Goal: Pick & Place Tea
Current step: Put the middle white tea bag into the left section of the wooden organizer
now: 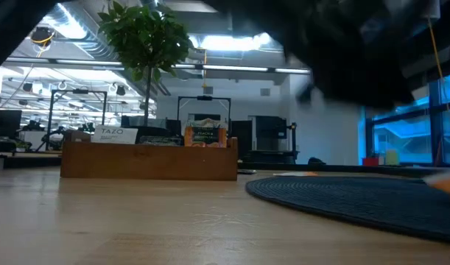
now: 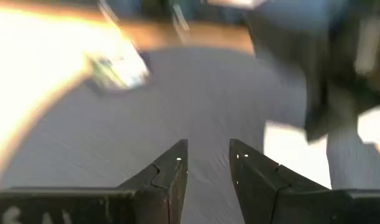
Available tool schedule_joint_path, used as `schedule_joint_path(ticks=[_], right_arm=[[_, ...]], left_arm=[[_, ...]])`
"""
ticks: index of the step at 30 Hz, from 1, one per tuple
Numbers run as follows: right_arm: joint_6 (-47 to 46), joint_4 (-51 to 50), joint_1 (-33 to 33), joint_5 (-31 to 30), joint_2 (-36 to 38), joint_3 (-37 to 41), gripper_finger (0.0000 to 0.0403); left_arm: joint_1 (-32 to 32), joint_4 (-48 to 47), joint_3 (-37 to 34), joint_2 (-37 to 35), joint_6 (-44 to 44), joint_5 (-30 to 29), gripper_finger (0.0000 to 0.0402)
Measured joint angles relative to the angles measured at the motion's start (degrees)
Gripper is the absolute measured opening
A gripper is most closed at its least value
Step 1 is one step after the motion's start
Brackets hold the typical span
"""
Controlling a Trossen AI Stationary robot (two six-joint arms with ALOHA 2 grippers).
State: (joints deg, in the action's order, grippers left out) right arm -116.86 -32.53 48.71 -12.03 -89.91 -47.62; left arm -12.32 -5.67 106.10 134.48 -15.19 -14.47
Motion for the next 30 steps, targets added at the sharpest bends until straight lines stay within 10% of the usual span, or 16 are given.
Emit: schedule_joint_path(ticks=[13, 30], right_arm=[[40.3, -35.8, -5.5, -11.2, 2.4, -24.6, 0.0002], [97.4, -23.2, -24.2, -11.1, 2.4, -40.1, 0.0001]], left_arm=[[6.5, -38.3, 0.3, -25.9, 7.8, 7.1, 0.0114], [-1.2, -44.1, -2.9, -36.6, 2.9, 3.0, 0.0114]])
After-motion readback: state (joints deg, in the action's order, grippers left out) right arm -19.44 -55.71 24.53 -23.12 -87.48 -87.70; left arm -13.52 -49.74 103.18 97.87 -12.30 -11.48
